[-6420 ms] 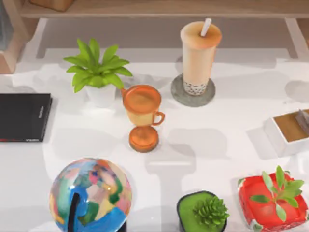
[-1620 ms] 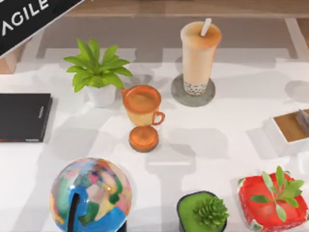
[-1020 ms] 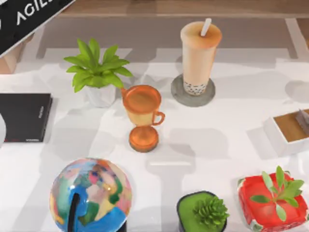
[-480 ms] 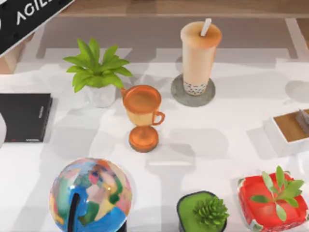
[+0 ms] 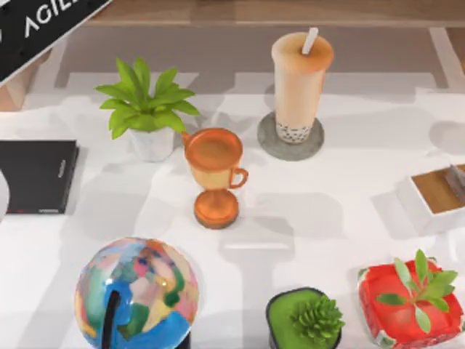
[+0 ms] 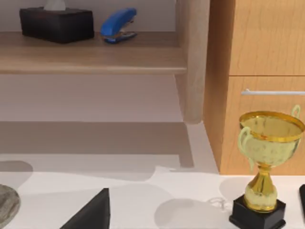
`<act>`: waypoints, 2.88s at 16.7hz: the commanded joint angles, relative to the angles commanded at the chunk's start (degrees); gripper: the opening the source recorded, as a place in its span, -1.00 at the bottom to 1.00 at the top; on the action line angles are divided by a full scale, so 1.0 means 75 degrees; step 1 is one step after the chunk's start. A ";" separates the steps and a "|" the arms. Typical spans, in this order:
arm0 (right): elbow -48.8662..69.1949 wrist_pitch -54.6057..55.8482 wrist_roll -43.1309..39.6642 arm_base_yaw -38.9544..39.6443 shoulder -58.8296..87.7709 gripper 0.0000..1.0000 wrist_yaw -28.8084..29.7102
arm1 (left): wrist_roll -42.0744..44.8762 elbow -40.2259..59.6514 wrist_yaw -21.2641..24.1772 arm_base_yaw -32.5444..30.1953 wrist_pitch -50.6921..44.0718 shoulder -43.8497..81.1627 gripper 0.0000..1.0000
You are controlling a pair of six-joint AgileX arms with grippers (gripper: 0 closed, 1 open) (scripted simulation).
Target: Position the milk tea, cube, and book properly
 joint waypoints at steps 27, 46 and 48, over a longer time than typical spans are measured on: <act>0.0430 -0.3390 -0.0046 0.0028 -0.2960 1.00 0.0037 | 0.0479 -0.0341 0.1161 0.1251 0.0859 -0.0759 1.00; 0.0430 -0.3390 -0.0046 0.0028 -0.2960 1.00 0.0037 | -0.0415 -0.5986 0.6425 0.6450 0.3541 -0.1454 1.00; 0.0430 -0.3390 -0.0046 0.0028 -0.2960 1.00 0.0037 | -0.0404 -0.5980 0.6410 0.6445 0.3536 -0.1459 1.00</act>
